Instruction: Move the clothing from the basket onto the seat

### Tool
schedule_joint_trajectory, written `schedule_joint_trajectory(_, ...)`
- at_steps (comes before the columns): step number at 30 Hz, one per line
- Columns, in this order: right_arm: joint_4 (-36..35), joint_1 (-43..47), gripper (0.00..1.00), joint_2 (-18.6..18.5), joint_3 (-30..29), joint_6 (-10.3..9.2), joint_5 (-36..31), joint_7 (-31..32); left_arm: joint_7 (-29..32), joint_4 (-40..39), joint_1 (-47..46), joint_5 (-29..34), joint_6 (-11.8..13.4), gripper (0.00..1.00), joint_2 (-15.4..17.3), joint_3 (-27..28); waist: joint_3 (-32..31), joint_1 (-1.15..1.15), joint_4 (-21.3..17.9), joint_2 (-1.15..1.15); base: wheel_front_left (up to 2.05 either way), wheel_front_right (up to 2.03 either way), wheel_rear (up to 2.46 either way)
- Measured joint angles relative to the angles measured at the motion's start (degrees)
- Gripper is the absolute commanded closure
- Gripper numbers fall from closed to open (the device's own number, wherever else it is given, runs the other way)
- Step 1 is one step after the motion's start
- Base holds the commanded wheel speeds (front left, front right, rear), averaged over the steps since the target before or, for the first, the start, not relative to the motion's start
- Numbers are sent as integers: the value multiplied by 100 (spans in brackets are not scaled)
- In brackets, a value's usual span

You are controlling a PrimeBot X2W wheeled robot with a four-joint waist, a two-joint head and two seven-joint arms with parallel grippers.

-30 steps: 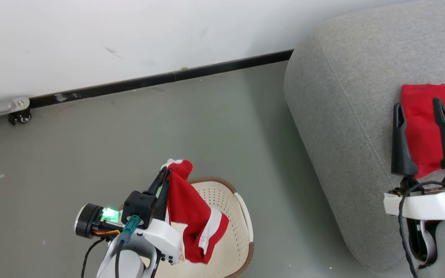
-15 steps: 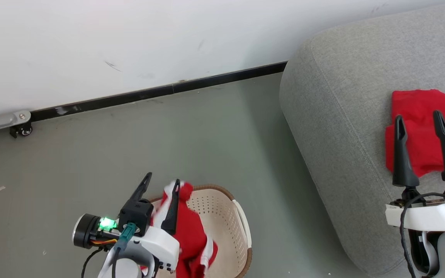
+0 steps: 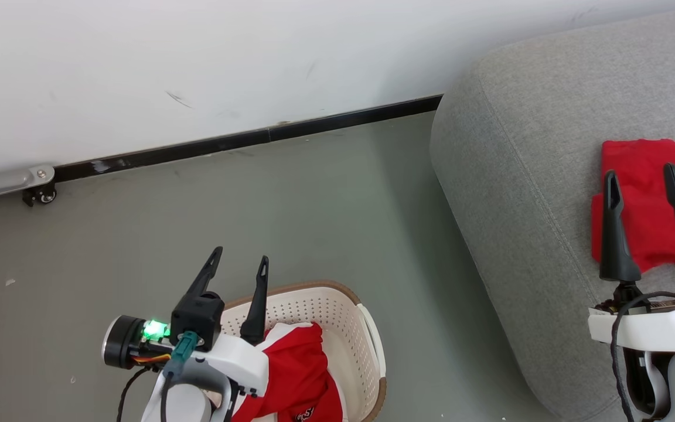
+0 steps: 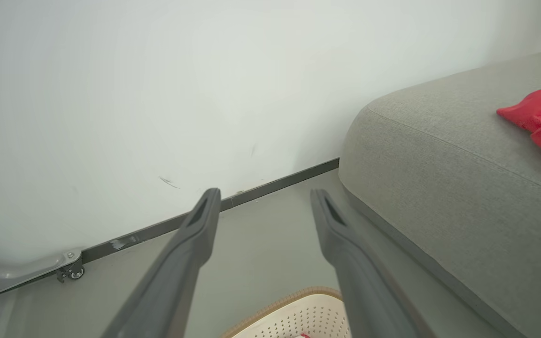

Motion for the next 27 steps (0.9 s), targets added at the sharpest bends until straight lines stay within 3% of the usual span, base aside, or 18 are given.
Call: schedule_joint_trajectory(27,-32,194,0,-162,168,0,-60,143,-20,-833,370,-364,297,0,209,868,-459,0,204,0,0,0,0)
